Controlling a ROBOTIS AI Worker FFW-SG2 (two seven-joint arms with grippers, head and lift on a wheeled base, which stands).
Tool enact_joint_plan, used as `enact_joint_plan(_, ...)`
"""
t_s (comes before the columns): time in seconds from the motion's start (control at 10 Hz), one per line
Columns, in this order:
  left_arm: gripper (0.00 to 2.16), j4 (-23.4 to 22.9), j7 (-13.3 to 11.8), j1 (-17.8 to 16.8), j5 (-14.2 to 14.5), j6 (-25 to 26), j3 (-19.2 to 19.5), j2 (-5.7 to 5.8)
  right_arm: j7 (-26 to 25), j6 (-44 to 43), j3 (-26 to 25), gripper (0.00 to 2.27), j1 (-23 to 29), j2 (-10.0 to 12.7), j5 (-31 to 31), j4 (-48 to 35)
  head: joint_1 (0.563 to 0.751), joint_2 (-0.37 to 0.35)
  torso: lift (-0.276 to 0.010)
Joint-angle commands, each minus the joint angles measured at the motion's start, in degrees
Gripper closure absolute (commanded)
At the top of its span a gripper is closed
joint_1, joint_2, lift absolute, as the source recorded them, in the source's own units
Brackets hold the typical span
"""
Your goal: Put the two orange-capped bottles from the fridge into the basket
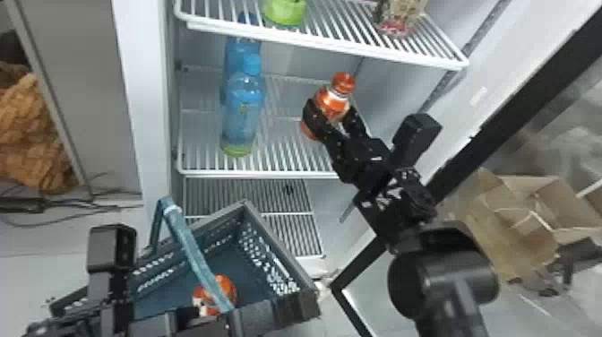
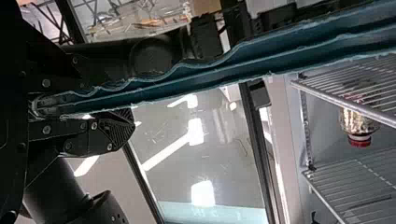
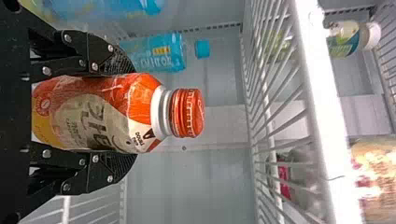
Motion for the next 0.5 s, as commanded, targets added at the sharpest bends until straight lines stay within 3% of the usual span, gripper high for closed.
enact_joint_plan(0.0,1.15,0.0,0.0,0.1,-0.1,0.2,0.0,0.0,0.7,4.5,-0.9,0.7,4.3,0.0,-1.9,-6.9,0.695,-0.35,-0.235)
enact_joint_plan(0.4,1.15,0.0,0.0,-0.1,-0.3,0.6,0.1,0.0,2.2,12.9,1.9,0.7,15.8,-1.6,-10.6,-25.5,0.695,-0.35,-0.235)
